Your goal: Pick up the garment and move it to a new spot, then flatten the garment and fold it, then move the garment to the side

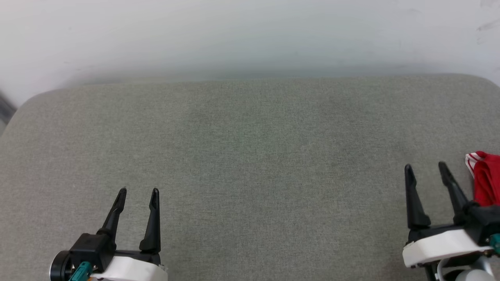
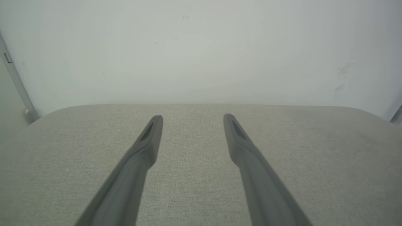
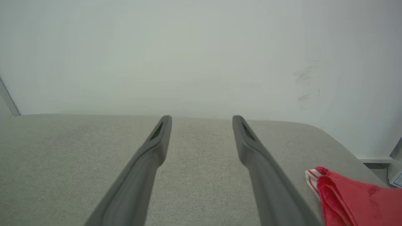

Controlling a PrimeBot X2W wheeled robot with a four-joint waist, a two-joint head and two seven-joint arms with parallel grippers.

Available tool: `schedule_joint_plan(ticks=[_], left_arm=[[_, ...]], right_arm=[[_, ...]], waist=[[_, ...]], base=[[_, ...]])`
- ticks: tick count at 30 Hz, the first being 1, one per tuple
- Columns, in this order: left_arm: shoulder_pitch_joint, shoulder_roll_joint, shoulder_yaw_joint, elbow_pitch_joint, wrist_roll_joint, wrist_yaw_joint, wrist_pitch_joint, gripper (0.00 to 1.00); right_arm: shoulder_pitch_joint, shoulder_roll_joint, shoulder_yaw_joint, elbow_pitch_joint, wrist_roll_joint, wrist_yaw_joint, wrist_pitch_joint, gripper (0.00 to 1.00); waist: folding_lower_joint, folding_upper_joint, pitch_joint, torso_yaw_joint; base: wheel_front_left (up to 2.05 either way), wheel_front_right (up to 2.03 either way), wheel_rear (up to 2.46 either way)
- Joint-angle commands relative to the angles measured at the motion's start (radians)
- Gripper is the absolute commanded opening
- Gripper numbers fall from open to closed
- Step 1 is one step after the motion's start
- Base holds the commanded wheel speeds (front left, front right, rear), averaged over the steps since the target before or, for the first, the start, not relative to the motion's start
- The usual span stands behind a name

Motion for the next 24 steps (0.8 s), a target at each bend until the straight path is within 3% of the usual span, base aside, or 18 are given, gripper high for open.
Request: schedule_joint_plan(ticks=[1, 12, 23, 24], left_arm=[[0.010, 0.000, 0.002, 0.005, 0.006, -0.003, -0.002, 1.00], [0.027, -0.010, 0.022, 0.016, 0.014, -0.003, -0.002, 1.00], [0.027, -0.020, 0.029, 0.010, 0.003, -0.003, -0.002, 1.00], [0.027, -0.022, 0.034, 0.007, -0.001, -0.003, -0.002, 0.00]], right_arm=[[0.008, 0.008, -0.001, 0.021, -0.007, -0.001, -0.012, 1.00], [-0.023, 0.017, 0.011, 0.119, -0.024, -0.001, -0.056, 1.00], [-0.013, 0.017, 0.036, 0.138, -0.009, -0.001, -0.063, 1.00], [-0.013, 0.017, 0.037, 0.138, -0.007, -0.001, -0.063, 0.00]], waist=[[0.0002, 0.0000, -0.006, 0.001], [0.0002, 0.0000, -0.024, -0.001], [0.0002, 0.0000, -0.034, 0.003], [0.0002, 0.0000, -0.034, 0.003]], base=[[0.00, 0.00, 0.00], [0.00, 0.00, 0.00], [0.00, 0.00, 0.00], [0.00, 0.00, 0.00]])
